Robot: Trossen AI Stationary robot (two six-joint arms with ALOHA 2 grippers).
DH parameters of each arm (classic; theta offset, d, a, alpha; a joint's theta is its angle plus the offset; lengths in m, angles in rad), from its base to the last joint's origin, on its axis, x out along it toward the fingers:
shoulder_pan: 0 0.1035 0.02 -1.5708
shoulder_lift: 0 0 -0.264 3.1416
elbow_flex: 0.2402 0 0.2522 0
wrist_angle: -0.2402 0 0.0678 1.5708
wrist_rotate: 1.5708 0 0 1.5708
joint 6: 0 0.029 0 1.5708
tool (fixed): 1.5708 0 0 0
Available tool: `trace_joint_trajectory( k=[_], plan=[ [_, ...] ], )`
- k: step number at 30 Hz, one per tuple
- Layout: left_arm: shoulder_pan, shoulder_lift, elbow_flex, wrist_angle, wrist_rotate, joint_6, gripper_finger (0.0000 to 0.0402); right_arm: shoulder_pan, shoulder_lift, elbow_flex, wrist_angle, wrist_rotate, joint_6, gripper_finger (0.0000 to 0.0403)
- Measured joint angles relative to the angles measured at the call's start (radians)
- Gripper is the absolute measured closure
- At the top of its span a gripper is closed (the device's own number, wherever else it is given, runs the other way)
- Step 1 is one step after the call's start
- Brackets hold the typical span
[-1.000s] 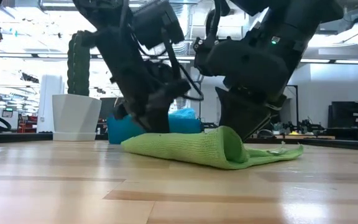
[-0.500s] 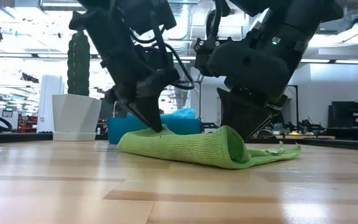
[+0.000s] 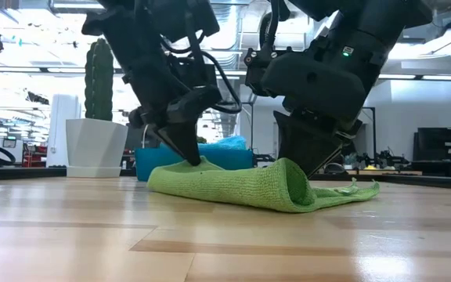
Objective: Fold microfiber towels
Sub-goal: Fold the green towel
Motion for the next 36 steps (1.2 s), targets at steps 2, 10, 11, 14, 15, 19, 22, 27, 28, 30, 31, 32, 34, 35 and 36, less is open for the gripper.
trace_joint_trajectory(
  k=[2, 10, 11, 14, 15, 19, 22, 27, 28, 30, 31, 32, 34, 35, 36],
  plan=[
    [0.011, 0.000, 0.000, 0.001, 0.009, 0.001, 0.0398, 0.000, 0.000, 0.000, 0.000, 0.000, -0.001, 0.0301],
    [0.076, 0.000, 0.001, 0.017, 0.129, 0.079, 0.0296, 0.000, 0.000, 0.000, 0.001, 0.000, -0.007, 0.0301],
    [0.084, -0.001, 0.001, 0.005, 0.139, 0.078, 0.0277, 0.000, 0.000, 0.000, 0.001, 0.000, -0.007, 0.0301],
    [0.102, -0.001, 0.002, -0.072, 0.143, 0.053, 0.0229, 0.000, 0.000, -0.001, 0.001, 0.000, -0.007, 0.0301],
    [0.107, -0.008, 0.002, -0.102, 0.141, 0.037, 0.0217, 0.000, 0.000, -0.001, 0.001, 0.000, -0.007, 0.0301],
    [0.109, -0.107, 0.001, -0.166, 0.130, -0.001, 0.0195, 0.000, 0.000, -0.001, 0.001, -0.001, -0.008, 0.0301],
    [0.087, -0.226, -0.018, -0.118, 0.139, -0.008, 0.0202, 0.000, 0.000, -0.001, 0.000, -0.001, -0.010, 0.0301],
    [0.020, -0.372, -0.218, 0.242, 0.209, 0.027, 0.0255, 0.000, 0.000, -0.001, 0.000, -0.001, -0.025, 0.0301],
    [0.013, -0.379, -0.267, 0.313, 0.215, 0.022, 0.0269, -0.001, 0.000, -0.001, -0.001, -0.001, -0.025, 0.0301],
    [0.002, -0.381, -0.354, 0.458, 0.250, -0.004, 0.0301, -0.001, 0.000, -0.001, -0.001, -0.002, -0.026, 0.0301],
    [-0.003, -0.379, -0.396, 0.527, 0.280, -0.010, 0.0318, -0.001, 0.000, -0.001, -0.001, -0.002, -0.026, 0.0301],
    [-0.009, -0.367, -0.428, 0.591, 0.306, -0.011, 0.0337, -0.001, 0.000, -0.001, -0.002, -0.002, -0.026, 0.0301],
    [-0.018, -0.345, -0.475, 0.671, 0.320, -0.013, 0.0374, -0.001, 0.000, -0.001, -0.001, -0.003, -0.026, 0.0301],
    [-0.020, -0.337, -0.489, 0.697, 0.308, -0.013, 0.0388, -0.001, 0.000, -0.001, -0.001, -0.003, -0.026, 0.0301],
    [-0.022, -0.327, -0.493, 0.715, 0.289, -0.013, 0.0394, -0.001, 0.000, -0.001, -0.002, -0.003, -0.027, 0.0301]
  ],
)
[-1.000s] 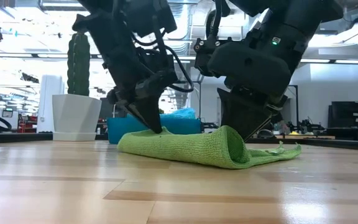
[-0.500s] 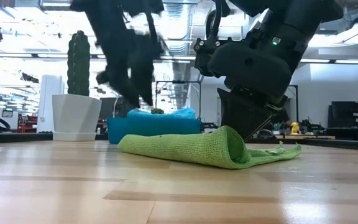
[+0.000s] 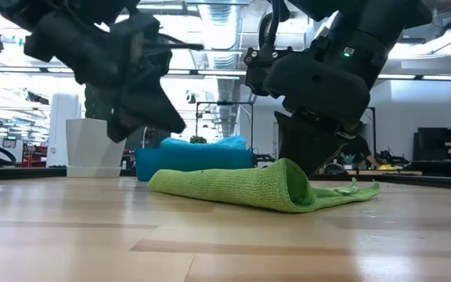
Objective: Fold microfiber towels
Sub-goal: Fold the green towel
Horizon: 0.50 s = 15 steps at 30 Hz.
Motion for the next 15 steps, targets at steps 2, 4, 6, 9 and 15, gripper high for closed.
trace_joint_trajectory(
  k=[2, 4, 6, 9, 15],
  plan=[
    [0.001, 0.024, 0.000, 0.015, -0.029, 0.006, 0.0393, -0.001, 0.000, 0.000, 0.000, -0.002, -0.005, 0.0301],
    [0.000, 0.063, 0.002, 0.012, -0.014, 0.018, 0.0392, -0.005, 0.000, 0.000, -0.001, -0.007, -0.006, 0.0301],
    [-0.002, 0.107, 0.009, -0.007, 0.007, 0.031, 0.0397, -0.007, 0.000, 0.000, -0.001, -0.018, -0.007, 0.0301],
    [-0.003, 0.165, 0.028, -0.005, 0.011, 0.035, 0.0400, -0.014, 0.000, 0.000, -0.002, -0.023, -0.007, 0.0301],
    [0.017, 0.221, 0.037, -0.033, -0.012, 0.011, 0.0401, -0.020, -0.020, -0.003, -0.051, -0.016, -0.001, 0.0301]
  ],
)
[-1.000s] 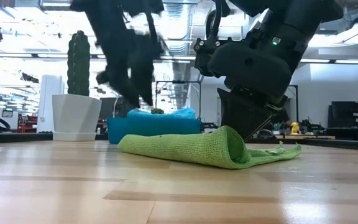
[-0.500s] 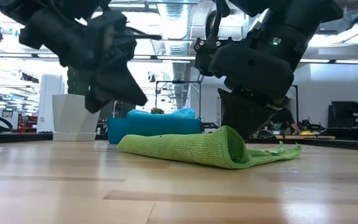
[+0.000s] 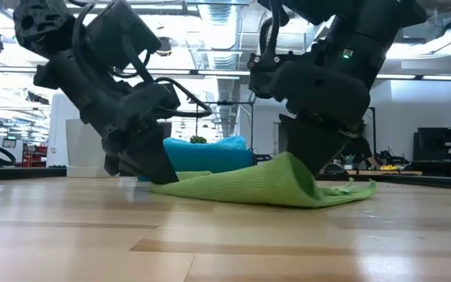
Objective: Fold microfiber towels
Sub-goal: Fold the green towel
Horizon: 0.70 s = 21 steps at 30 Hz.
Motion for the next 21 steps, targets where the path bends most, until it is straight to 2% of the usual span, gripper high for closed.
trace_joint_trajectory(
  k=[5, 10, 12, 16, 21],
  plan=[
    [0.005, 0.011, 0.001, 0.001, 0.010, -0.002, 0.0401, 0.009, -0.097, -0.003, -0.079, 0.096, 0.010, 0.0301],
    [0.007, 0.012, -0.001, 0.010, 0.002, -0.009, 0.0401, 0.037, -0.175, -0.007, -0.054, 0.232, 0.002, 0.0301],
    [0.007, 0.014, -0.001, 0.022, -0.001, -0.010, 0.0401, 0.057, -0.198, -0.039, 0.084, 0.282, -0.009, 0.0301],
    [0.008, 0.015, -0.002, 0.029, -0.005, -0.018, 0.0401, 0.107, -0.192, -0.170, 0.510, 0.265, -0.078, 0.0301],
    [0.009, 0.015, -0.002, 0.031, -0.008, -0.024, 0.0401, 0.127, -0.108, -0.282, 0.692, 0.276, -0.009, 0.0310]
  ],
)
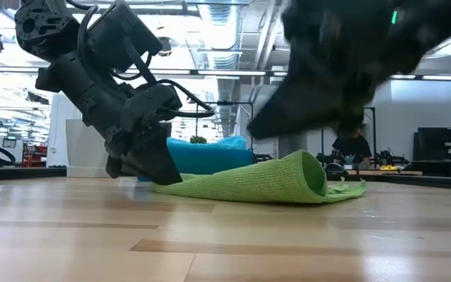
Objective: Fold microfiber towels
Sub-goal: Fold the green towel
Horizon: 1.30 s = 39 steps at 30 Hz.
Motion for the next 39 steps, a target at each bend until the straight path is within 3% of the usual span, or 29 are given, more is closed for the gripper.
trace_joint_trajectory(
  k=[11, 16, 20, 23, 30, 39],
  plan=[
    [0.009, -0.010, 0.003, -0.012, 0.014, -0.029, 0.0401, 0.004, 0.165, -0.013, 0.083, -0.062, 0.182, 0.0334],
    [0.030, -0.095, 0.002, -0.026, 0.037, -0.057, 0.0401, 0.033, 0.169, -0.013, 0.062, -0.058, 0.195, 0.0334],
    [0.038, -0.182, 0.002, -0.045, -0.003, -0.016, 0.0401, 0.056, 0.169, -0.013, 0.055, -0.067, 0.195, 0.0334],
    [0.037, -0.190, 0.003, 0.035, -0.015, 0.031, 0.0401, 0.071, 0.165, -0.013, 0.054, -0.077, 0.196, 0.0334],
    [0.018, -0.033, 0.004, 0.178, 0.005, 0.079, 0.0401, 0.100, 0.163, -0.015, 0.056, -0.090, 0.195, 0.0334],
    [0.026, 0.091, 0.018, 0.179, 0.010, 0.051, 0.0401, 0.158, 0.162, -0.012, 0.060, -0.112, 0.220, 0.0334]
  ],
)
